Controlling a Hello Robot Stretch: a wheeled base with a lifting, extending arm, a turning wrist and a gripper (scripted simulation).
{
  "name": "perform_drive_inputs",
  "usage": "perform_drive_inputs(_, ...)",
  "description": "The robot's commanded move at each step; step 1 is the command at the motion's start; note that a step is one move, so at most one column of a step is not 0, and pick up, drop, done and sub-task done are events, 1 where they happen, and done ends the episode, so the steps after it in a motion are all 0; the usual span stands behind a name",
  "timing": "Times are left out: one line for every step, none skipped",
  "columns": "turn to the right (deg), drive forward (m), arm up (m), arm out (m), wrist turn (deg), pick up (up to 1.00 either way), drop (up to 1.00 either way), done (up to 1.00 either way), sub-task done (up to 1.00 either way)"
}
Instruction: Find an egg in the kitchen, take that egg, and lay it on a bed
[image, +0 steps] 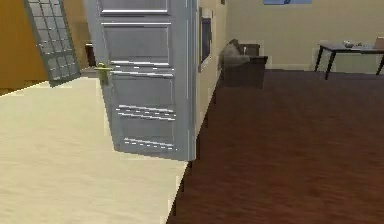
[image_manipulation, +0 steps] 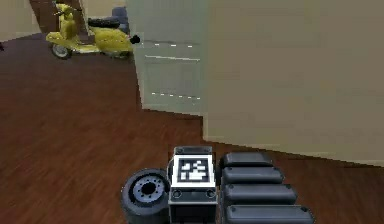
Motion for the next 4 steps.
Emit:
perform_drive_inputs(-27.0,0.0,0.0,0.0,0.0,0.0,0.0,0.0,0.0)
perform_drive_inputs(0.0,0.45,0.0,0.0,0.0,0.0,0.0,0.0,0.0)
perform_drive_inputs(-24.0,0.0,0.0,0.0,0.0,0.0,0.0,0.0,0.0)
perform_drive_inputs(-3.0,0.0,0.0,0.0,0.0,0.0,0.0,0.0,0.0)
